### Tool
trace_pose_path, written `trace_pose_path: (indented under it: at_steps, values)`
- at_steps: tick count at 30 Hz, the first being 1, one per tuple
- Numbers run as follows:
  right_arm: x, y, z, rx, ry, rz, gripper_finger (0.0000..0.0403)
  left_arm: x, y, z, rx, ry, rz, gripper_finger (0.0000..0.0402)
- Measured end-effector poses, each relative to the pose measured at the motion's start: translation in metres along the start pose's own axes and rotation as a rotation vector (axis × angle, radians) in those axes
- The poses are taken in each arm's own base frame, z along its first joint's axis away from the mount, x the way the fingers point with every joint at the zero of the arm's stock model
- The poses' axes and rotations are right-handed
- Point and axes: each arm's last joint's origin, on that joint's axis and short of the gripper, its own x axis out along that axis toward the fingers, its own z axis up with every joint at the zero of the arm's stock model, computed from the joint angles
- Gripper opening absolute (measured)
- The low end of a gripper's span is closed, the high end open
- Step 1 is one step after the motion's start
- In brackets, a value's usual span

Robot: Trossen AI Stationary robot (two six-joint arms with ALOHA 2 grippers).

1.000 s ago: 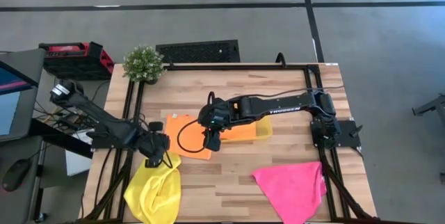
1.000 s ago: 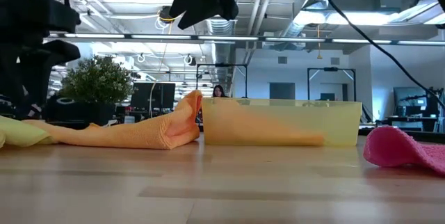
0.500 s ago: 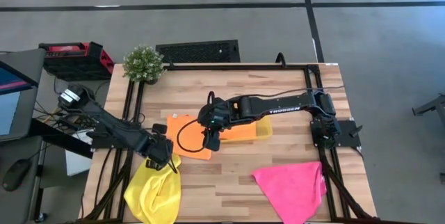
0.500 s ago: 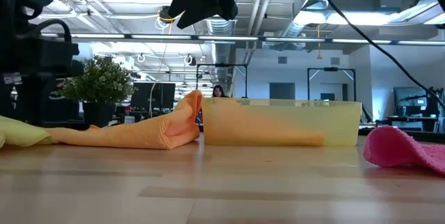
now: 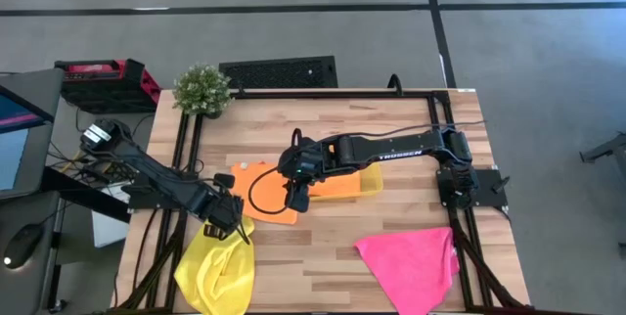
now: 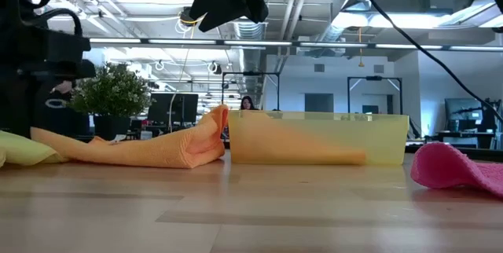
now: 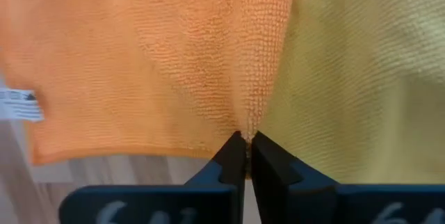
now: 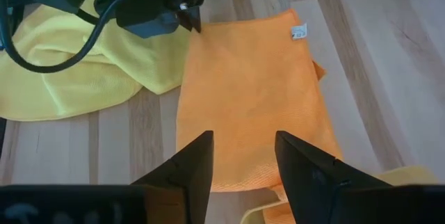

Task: Fold microfiber towels
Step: Fold the orange microfiber towel

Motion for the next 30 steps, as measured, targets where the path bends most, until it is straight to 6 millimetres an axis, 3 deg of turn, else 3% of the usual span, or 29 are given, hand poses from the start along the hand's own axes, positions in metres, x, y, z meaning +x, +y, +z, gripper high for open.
trace_pose_path:
  at_steps: [12,24,30]
  values:
    - [0.0,-0.001,-0.004,-0.001,0.037,-0.008,0.0176,-0.032,0.012,0.032,0.168,-0.122,0.062,0.0001]
    - [-0.013,-0.004,-0.011,-0.006,0.117,-0.034,0.0177,-0.025,0.025,0.065,0.346,-0.312,0.065,0.0001]
    - [-0.016,-0.005,-0.012,-0.007,0.133,-0.037,0.0176,-0.016,0.022,0.088,0.461,-0.289,0.089,0.0]
